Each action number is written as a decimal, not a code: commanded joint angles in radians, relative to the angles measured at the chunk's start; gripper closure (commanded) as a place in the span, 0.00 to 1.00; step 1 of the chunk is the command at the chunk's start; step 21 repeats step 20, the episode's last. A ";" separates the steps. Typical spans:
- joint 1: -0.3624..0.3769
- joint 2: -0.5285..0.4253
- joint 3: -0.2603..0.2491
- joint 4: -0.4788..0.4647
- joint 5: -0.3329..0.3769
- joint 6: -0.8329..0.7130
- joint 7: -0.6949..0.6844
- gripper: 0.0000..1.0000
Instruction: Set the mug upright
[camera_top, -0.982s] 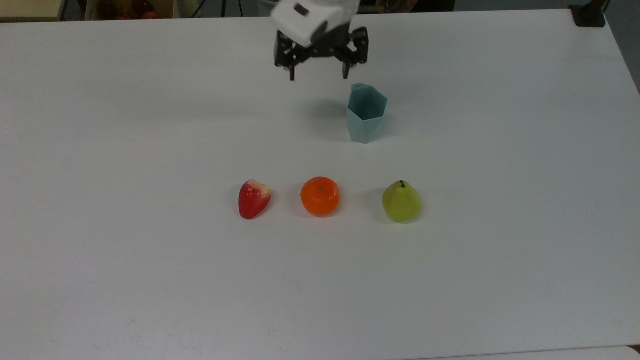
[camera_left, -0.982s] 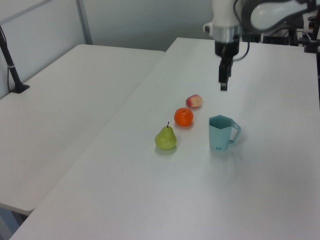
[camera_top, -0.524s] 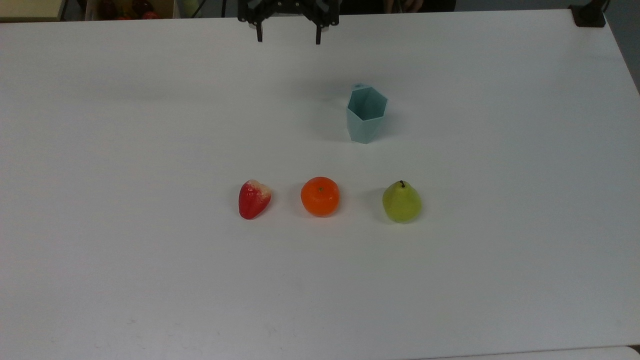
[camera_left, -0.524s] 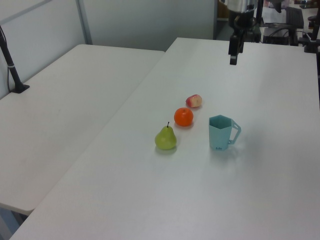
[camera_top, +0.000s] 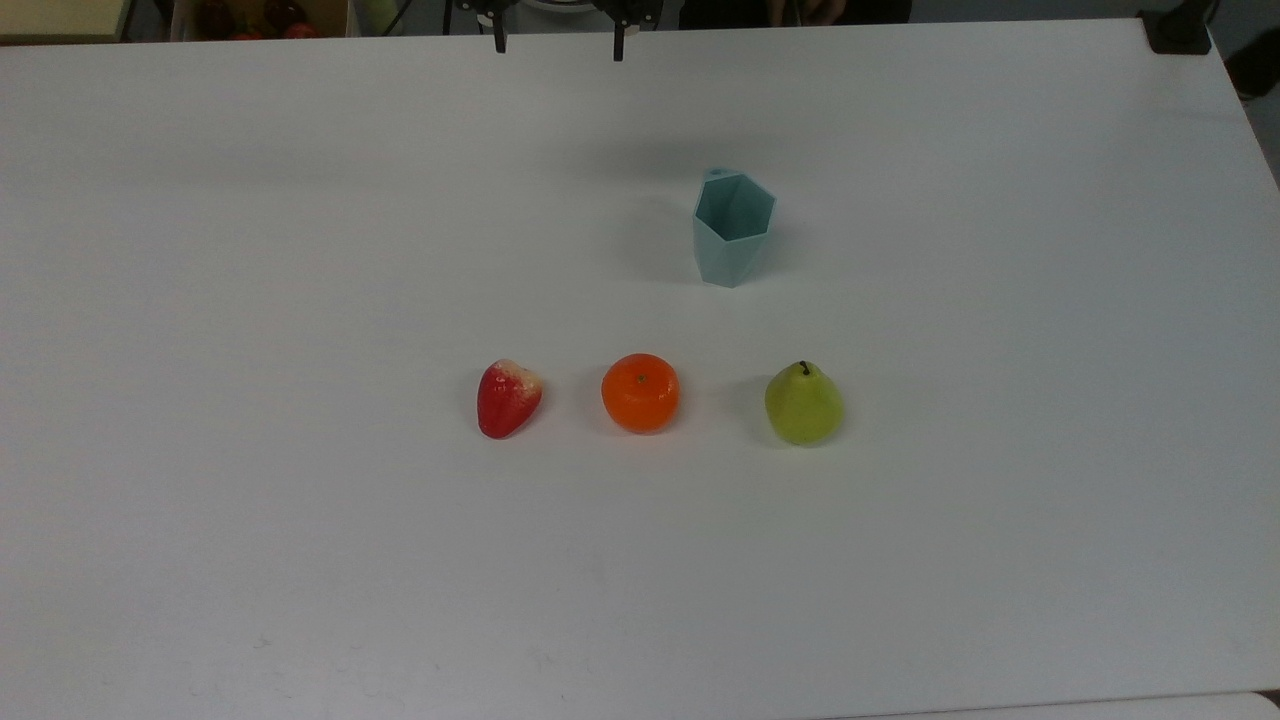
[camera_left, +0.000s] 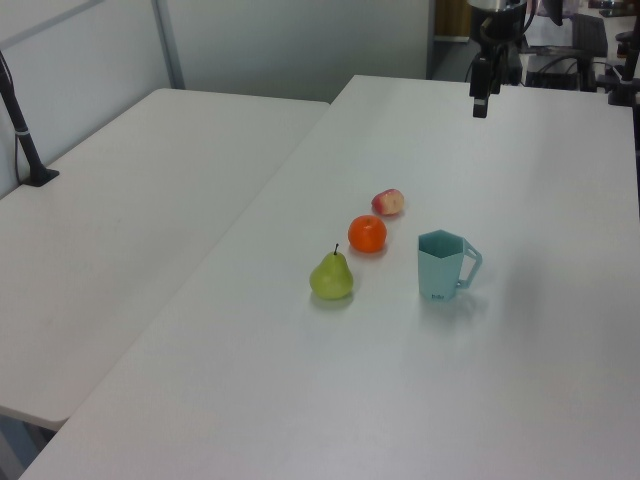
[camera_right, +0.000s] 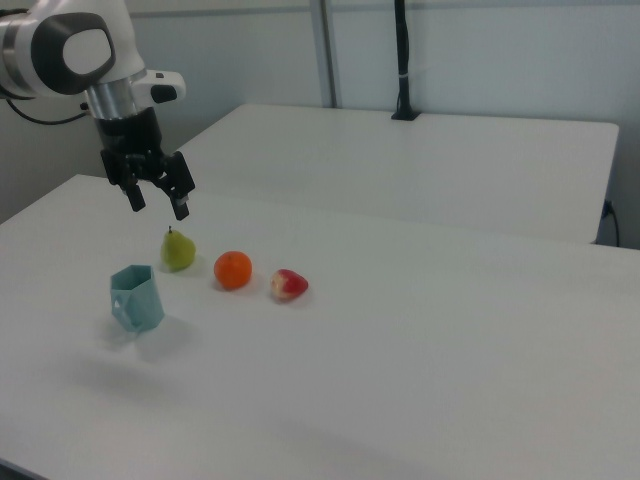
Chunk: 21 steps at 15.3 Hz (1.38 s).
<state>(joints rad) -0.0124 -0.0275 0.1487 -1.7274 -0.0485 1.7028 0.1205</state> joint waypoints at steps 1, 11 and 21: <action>-0.003 -0.011 -0.006 0.017 0.027 -0.049 -0.016 0.00; -0.006 -0.008 -0.008 0.026 0.032 -0.049 -0.021 0.00; -0.006 -0.006 -0.008 0.032 0.032 -0.051 -0.024 0.00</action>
